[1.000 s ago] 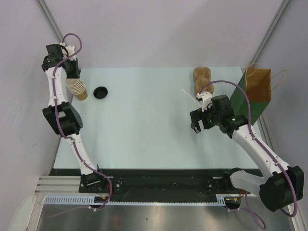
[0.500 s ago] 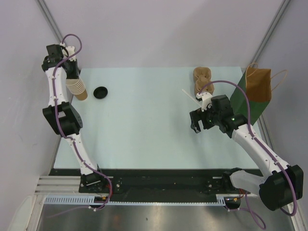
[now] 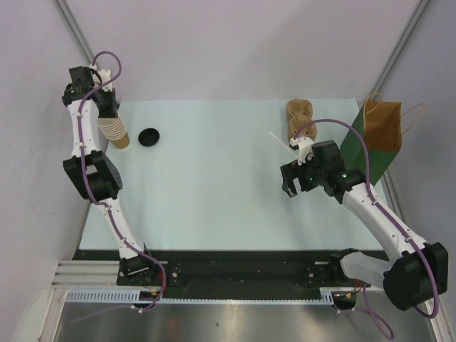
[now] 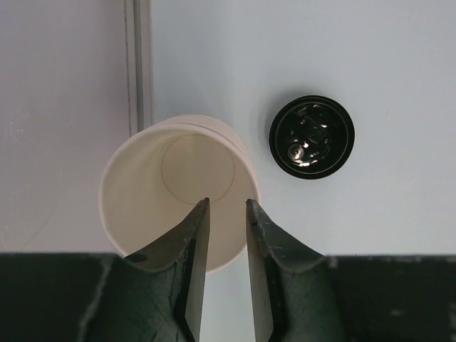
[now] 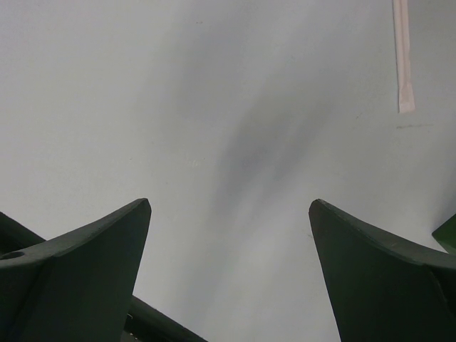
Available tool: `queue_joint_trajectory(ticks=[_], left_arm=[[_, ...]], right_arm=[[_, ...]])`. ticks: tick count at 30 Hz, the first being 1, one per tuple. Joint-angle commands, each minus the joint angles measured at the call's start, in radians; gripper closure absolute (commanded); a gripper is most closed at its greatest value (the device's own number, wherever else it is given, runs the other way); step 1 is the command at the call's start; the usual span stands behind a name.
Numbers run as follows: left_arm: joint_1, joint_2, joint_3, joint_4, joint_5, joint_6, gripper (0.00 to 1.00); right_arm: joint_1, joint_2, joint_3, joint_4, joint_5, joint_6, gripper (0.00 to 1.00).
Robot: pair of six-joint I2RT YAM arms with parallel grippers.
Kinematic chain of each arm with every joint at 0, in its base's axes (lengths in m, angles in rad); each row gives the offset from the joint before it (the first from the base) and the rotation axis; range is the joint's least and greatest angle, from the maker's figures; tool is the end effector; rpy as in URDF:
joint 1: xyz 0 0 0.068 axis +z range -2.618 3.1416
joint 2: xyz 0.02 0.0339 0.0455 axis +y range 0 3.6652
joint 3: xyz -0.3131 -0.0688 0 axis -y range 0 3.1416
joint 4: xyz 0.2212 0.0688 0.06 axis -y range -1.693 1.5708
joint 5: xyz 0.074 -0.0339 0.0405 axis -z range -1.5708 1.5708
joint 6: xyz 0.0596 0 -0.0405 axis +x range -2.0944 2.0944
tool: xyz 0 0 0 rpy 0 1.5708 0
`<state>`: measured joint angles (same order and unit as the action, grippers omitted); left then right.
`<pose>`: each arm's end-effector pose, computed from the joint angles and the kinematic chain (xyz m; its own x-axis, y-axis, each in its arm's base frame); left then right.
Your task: Pack the takeout coffee
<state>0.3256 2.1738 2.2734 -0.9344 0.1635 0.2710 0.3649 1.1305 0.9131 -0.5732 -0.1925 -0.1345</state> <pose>0.4776 0.1510 0.3546 -0.7334 0.0312 -0.6791 -0.0164 0.9978 0.0635 0.1909 0.0851 0.3134 -0.5942 -0.3679 -0.7153 -0.5607 0.8270 0.0404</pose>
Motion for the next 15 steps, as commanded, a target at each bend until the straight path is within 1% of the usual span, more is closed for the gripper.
queue_joint_trajectory(ticks=[1, 11, 15], left_arm=[[0.009, -0.022, 0.003, 0.019, 0.037, -0.009, 0.68], [0.009, -0.046, 0.009, 0.036, 0.073, -0.039, 0.68], [0.009, -0.037, 0.015, 0.014, 0.08, -0.029, 0.68]], right_arm=[[0.002, 0.0, -0.002, 0.015, -0.013, 0.004, 0.0], [0.002, -0.001, -0.002, 0.015, -0.019, 0.004, 0.0], [0.002, 0.0, -0.002, 0.015, -0.021, 0.004, 0.0]])
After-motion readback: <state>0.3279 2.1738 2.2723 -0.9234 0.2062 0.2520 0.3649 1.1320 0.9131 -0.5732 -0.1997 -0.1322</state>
